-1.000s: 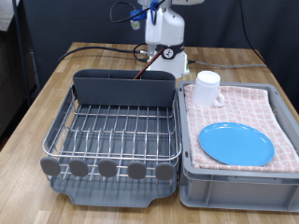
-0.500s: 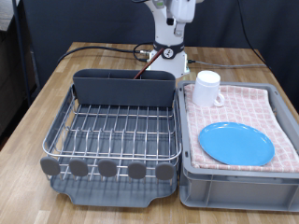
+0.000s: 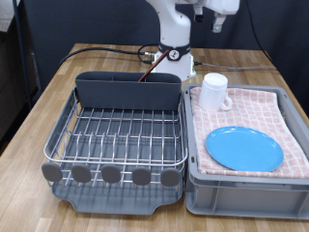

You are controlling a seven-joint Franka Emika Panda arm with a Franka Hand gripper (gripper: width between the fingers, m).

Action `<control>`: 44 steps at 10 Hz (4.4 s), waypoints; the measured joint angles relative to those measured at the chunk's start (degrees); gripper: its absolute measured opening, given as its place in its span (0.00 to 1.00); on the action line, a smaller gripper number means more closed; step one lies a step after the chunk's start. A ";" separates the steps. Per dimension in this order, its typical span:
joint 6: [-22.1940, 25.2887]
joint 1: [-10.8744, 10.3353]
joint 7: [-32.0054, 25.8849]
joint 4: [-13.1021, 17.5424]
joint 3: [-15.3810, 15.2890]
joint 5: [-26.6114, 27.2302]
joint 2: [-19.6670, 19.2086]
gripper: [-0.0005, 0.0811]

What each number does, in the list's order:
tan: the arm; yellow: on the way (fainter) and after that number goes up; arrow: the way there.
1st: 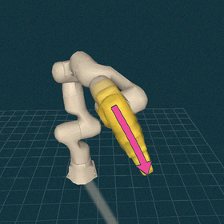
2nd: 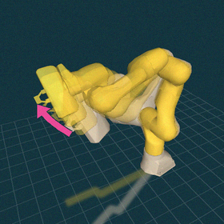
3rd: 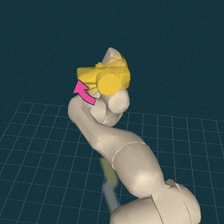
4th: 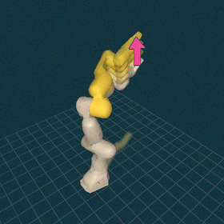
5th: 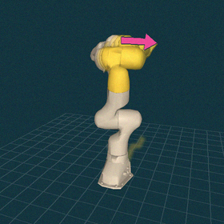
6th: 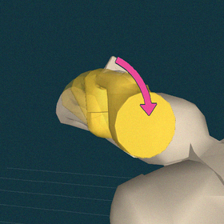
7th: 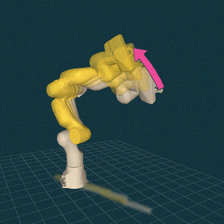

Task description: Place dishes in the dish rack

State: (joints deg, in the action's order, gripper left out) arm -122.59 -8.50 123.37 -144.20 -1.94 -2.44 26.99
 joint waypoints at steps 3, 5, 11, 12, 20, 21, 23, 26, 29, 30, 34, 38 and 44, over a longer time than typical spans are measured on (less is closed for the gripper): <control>-0.34 -1.01 -2.77 3.21 -0.21 0.05 -4.70 0.99; -3.39 -1.02 -7.48 3.58 0.02 -1.22 -5.32 0.99; -6.09 -1.40 -14.76 13.61 -0.78 -1.91 -16.37 0.99; -8.48 -1.59 -14.86 13.82 -0.96 -1.07 -17.81 0.99; -33.59 -1.96 -34.03 6.21 -0.80 16.27 -27.40 0.99; -35.15 -1.73 -37.14 5.40 -0.71 19.27 -28.38 0.99; -38.01 -1.24 -41.85 3.57 -0.58 23.69 -29.84 0.99; -41.69 -1.04 -52.16 1.72 -0.94 33.68 -31.49 0.99; -44.01 -1.00 -60.23 1.46 -1.86 41.79 -33.59 0.99; -44.53 -1.00 -61.69 1.46 -2.05 43.16 -34.29 0.99; -45.76 -0.89 -67.31 2.13 -3.13 48.02 -36.34 0.99; -46.17 -0.82 -71.10 5.05 -4.02 51.69 -39.53 0.99; -46.24 -0.82 -71.78 9.51 -4.31 51.89 -43.78 0.99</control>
State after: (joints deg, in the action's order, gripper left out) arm -168.83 -9.33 51.59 -134.69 -6.25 49.45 -16.80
